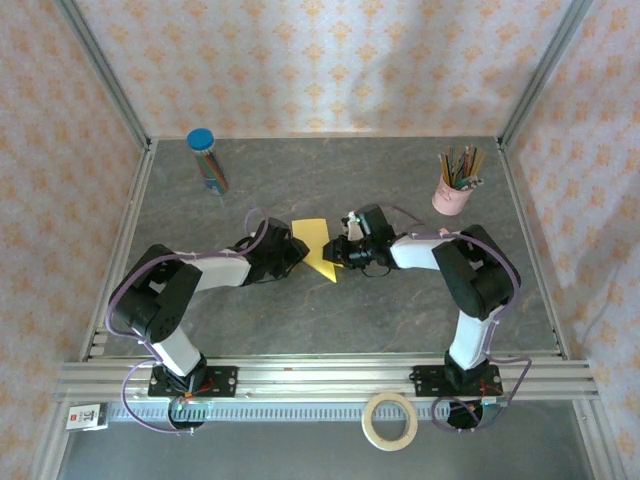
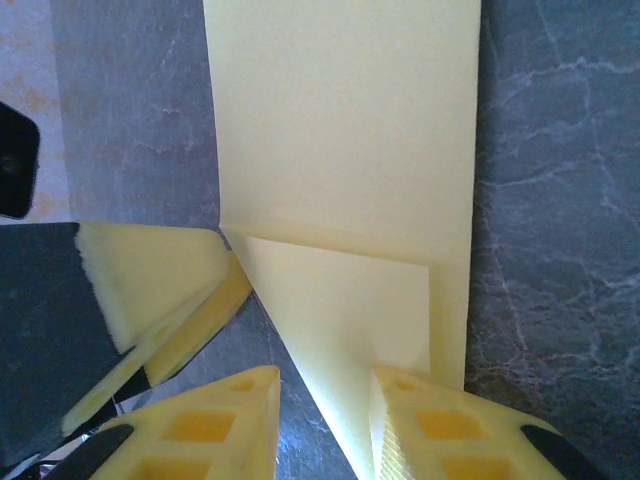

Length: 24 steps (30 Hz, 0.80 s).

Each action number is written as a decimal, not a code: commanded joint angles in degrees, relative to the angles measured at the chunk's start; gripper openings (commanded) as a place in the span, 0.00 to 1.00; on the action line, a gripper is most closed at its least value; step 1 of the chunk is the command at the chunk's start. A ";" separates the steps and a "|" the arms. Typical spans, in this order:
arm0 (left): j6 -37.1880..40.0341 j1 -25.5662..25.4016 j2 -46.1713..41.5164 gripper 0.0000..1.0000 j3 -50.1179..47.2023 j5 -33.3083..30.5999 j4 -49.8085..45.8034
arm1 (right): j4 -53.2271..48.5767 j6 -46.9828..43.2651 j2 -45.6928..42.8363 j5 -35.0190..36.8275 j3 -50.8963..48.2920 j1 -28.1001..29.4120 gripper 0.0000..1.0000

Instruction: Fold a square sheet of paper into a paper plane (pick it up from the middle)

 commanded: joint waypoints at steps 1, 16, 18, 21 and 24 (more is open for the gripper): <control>-0.51 -0.62 0.98 0.46 1.24 0.49 -0.25 | 1.67 0.46 -1.96 -0.04 -0.82 -0.42 0.29; 1.91 -0.14 -0.45 0.43 0.09 4.17 8.67 | 0.79 -0.15 -1.79 0.35 -1.08 -0.51 0.29; 2.77 0.17 -0.87 0.43 -0.43 4.67 9.75 | 0.37 -0.45 -1.70 0.60 -1.08 -0.50 0.28; 4.68 0.88 -1.41 0.43 -1.25 5.93 11.81 | -0.21 -0.91 -1.37 1.31 -1.01 -0.51 0.28; 6.40 1.66 -1.69 0.43 -1.91 7.78 14.17 | -0.86 -1.32 -0.83 1.78 -0.78 -0.51 0.27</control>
